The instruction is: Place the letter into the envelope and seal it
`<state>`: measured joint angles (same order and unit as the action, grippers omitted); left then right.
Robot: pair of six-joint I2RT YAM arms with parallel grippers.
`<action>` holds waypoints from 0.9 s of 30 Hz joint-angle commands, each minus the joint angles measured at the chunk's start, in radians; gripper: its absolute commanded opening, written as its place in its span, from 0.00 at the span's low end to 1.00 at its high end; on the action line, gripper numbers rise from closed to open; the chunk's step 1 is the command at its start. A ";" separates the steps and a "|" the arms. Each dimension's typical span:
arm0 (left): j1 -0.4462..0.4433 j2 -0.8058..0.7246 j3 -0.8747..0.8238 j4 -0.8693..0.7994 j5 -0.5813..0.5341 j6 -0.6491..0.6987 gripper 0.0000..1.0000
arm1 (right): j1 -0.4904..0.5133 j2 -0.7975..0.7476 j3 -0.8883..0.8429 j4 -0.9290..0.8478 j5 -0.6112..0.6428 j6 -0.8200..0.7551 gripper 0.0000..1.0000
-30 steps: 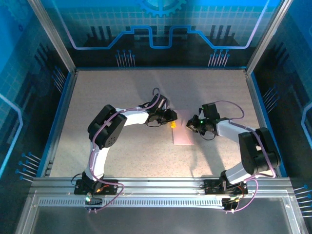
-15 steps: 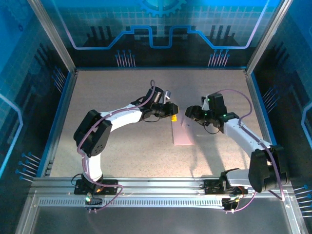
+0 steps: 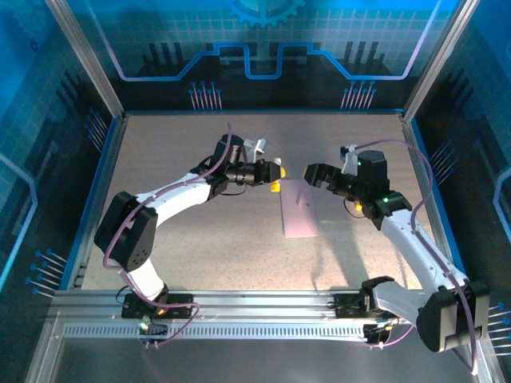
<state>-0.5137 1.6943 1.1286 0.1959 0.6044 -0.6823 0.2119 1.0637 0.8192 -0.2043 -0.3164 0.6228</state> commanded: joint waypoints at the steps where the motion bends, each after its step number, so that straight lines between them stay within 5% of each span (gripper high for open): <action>1: 0.020 -0.049 -0.021 0.170 0.118 -0.048 0.04 | -0.023 -0.025 -0.033 0.073 -0.055 -0.023 1.00; 5: 0.036 -0.059 -0.016 0.260 0.183 -0.097 0.08 | -0.038 -0.002 -0.023 0.089 -0.164 -0.015 1.00; 19: 0.057 -0.120 -0.027 0.231 0.196 -0.076 0.08 | -0.041 0.045 -0.025 0.131 -0.265 0.000 1.00; 27: 0.064 -0.130 -0.024 0.281 0.210 -0.102 0.08 | -0.042 0.068 -0.022 0.218 -0.406 0.016 0.91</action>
<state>-0.4580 1.6070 1.1076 0.4091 0.7826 -0.7673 0.1818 1.1191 0.8021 -0.0605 -0.6235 0.6308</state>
